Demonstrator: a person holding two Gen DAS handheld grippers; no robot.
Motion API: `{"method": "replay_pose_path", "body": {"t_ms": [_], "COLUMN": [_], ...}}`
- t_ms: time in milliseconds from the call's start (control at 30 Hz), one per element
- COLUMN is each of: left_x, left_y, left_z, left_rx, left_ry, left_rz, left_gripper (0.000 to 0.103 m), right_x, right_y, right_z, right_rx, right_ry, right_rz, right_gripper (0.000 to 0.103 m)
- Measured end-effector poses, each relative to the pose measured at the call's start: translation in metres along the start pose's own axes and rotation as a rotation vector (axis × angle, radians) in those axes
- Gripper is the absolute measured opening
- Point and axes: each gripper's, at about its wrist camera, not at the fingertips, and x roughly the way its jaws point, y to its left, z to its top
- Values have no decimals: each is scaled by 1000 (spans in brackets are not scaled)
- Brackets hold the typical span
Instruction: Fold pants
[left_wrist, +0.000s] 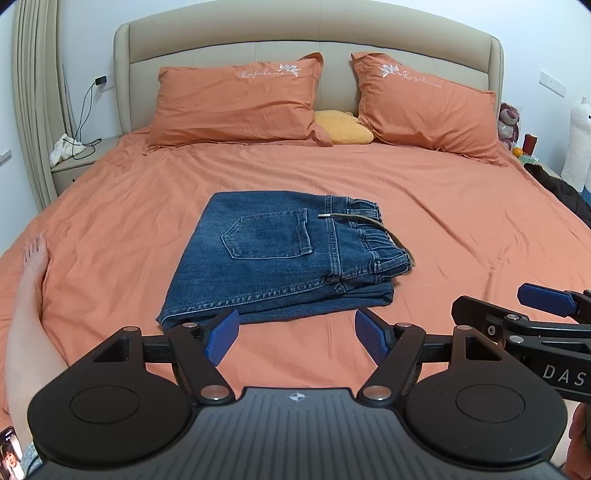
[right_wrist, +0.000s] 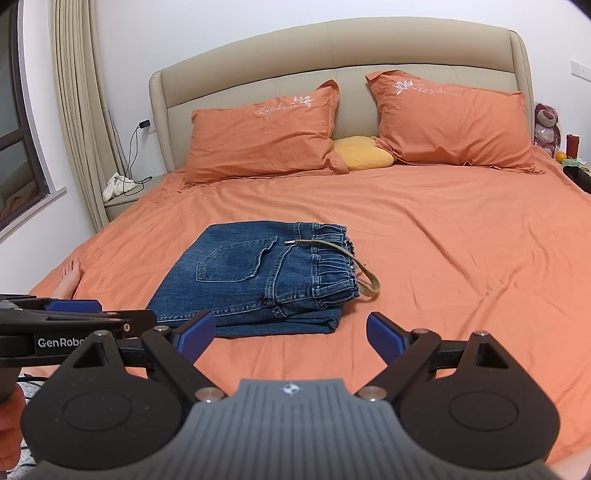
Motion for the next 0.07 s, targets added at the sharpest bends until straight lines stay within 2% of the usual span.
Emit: {"method": "replay_pose_path", "body": {"t_ms": [67], "left_x": [0], "left_y": [1], "left_z": [0], "left_rx": [-3], "left_ry": [1], "left_rz": [-6], "left_gripper": [84], "right_x": [0], "right_y": [0], "right_z": [1], "right_rx": [-1], "right_ry": [0], "right_rz": [0], "right_gripper": [85]}}
